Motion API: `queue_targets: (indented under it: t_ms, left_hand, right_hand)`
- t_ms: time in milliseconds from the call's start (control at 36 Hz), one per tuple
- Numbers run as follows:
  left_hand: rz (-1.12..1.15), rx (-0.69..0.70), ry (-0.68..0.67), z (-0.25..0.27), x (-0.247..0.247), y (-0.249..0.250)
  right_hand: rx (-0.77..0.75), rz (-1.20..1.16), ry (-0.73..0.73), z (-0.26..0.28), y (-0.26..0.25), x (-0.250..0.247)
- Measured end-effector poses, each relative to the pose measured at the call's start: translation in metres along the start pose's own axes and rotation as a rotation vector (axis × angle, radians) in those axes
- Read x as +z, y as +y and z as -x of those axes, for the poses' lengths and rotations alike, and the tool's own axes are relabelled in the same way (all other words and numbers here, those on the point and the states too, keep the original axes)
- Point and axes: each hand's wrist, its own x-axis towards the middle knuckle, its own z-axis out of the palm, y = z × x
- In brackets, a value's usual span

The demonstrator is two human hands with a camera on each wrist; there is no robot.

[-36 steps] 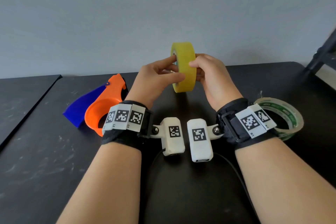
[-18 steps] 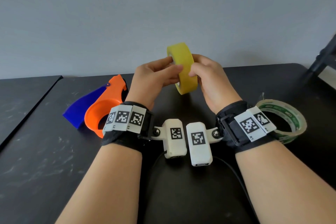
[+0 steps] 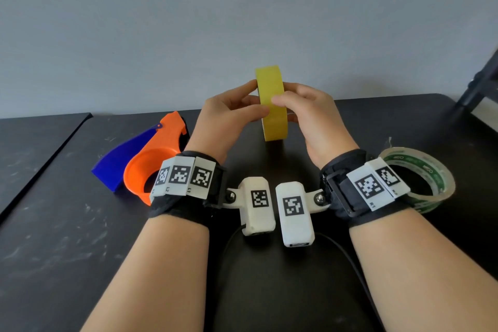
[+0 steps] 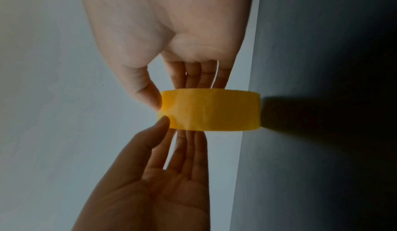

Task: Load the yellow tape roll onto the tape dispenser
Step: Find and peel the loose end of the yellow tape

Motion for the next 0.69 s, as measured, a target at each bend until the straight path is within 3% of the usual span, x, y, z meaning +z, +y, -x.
queue_targets:
  t_ms: [556,694]
  left_hand:
    - [0.157,0.027,0.177,-0.0034,-0.0049,0.0009]
    - [0.139,0.029,0.160,-0.0052,-0.0061,-0.0009]
  right_hand:
    - [0.013,0.070,-0.078,0.0033,0.0028,0.0030]
    - [0.011,0.043,-0.069,0.0026,0.0021,0.0050]
